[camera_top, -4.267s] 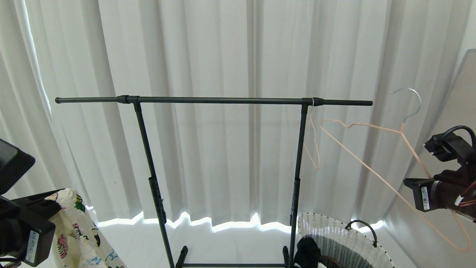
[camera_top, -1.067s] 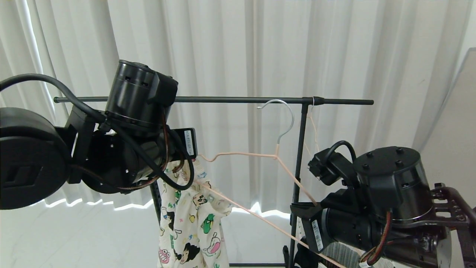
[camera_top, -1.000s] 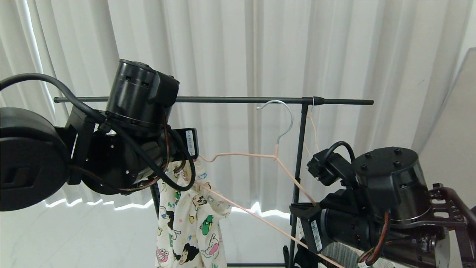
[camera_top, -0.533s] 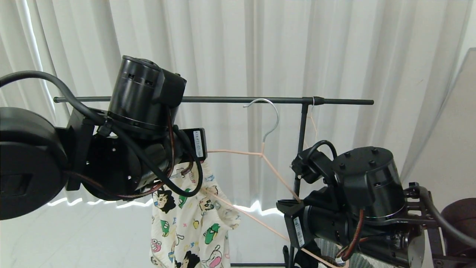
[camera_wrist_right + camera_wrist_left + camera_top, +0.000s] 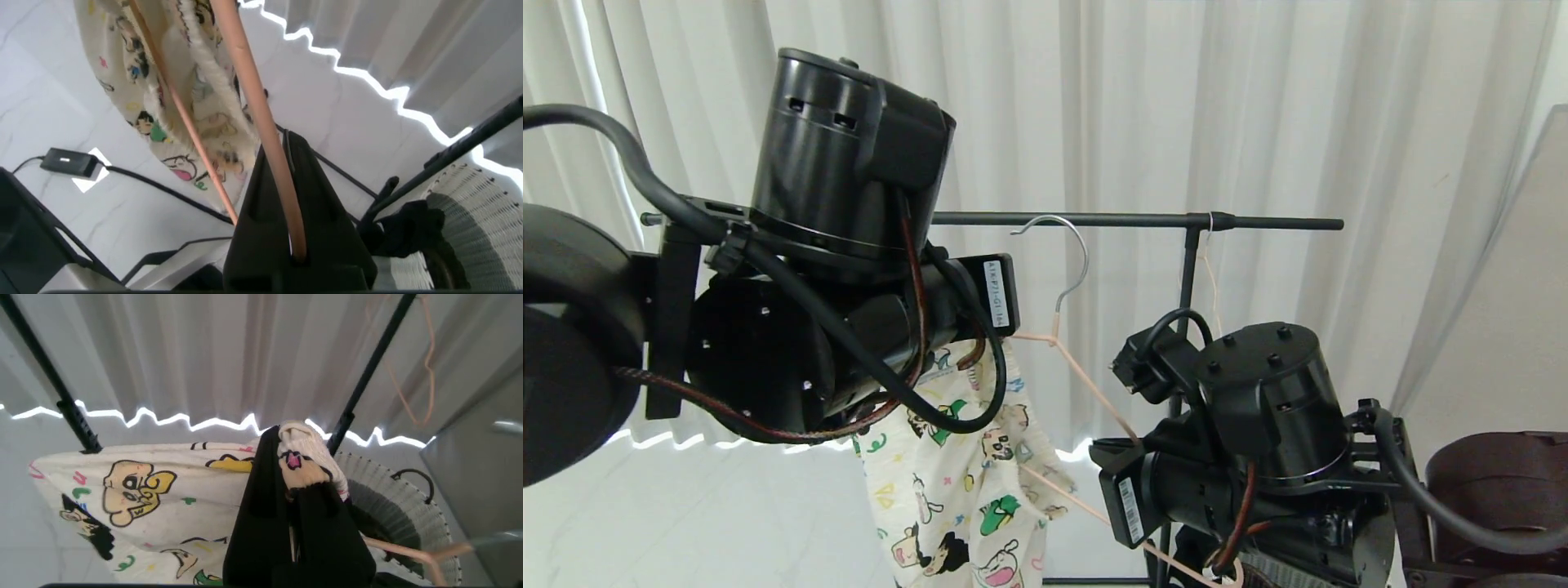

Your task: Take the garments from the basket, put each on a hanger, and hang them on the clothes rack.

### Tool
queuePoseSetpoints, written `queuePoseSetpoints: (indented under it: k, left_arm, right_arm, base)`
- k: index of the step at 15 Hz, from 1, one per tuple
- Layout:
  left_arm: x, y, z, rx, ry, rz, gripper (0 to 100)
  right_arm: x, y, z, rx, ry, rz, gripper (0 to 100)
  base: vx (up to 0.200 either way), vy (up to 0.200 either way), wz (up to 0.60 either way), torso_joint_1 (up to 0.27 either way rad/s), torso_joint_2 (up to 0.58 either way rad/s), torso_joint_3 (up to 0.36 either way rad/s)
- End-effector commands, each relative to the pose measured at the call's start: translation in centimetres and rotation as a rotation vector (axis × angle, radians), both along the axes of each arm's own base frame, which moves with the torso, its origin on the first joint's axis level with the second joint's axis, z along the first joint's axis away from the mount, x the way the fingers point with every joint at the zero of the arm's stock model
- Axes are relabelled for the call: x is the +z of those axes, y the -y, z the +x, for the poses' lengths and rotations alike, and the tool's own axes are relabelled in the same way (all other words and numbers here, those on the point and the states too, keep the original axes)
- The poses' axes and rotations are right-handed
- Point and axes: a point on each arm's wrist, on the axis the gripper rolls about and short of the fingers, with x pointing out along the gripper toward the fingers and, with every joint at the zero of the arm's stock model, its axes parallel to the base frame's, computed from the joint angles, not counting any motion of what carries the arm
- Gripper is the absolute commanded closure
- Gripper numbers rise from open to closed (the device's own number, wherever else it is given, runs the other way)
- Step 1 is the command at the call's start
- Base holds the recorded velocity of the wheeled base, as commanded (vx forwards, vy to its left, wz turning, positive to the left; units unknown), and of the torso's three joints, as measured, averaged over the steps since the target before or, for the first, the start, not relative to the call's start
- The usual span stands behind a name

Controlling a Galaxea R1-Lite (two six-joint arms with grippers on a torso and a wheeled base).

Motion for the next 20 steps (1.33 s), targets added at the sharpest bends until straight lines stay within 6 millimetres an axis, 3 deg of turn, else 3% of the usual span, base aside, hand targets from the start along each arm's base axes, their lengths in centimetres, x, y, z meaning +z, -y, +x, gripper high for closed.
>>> queuePoseSetpoints:
  k: [1, 8, 9, 20]
  left_arm:
    - [0.3, 0.6, -0.6, -0.029, 0.007, -0.007, 100]
    - [0.4, 0.7, -1.0, -0.047, 0.011, -0.005, 100]
    - [0.4, 0.7, -1.0, -0.047, 0.011, -0.004, 0]
    - [1.9, -0.4, -1.9, -0.075, 0.068, 0.054, 0]
  right_arm:
    - [-0.2, -0.4, 0.1, 0.002, -0.005, -0.002, 100]
    - [0.2, -0.3, 0.2, -0.072, -0.012, 0.034, 100]
    - [0.2, -0.4, 0.2, -0.083, -0.004, 0.037, 100]
    - [0.8, 0.2, 0.9, -0.218, 0.069, 0.13, 100]
  base:
    - [0.0, 0.0, 0.0, 0.0, 0.0, 0.0]
    - [0.0, 0.0, 0.0, 0.0, 0.0, 0.0]
    - [0.0, 0.0, 0.0, 0.0, 0.0, 0.0]
    - [0.0, 0.0, 0.0, 0.0, 0.0, 0.0]
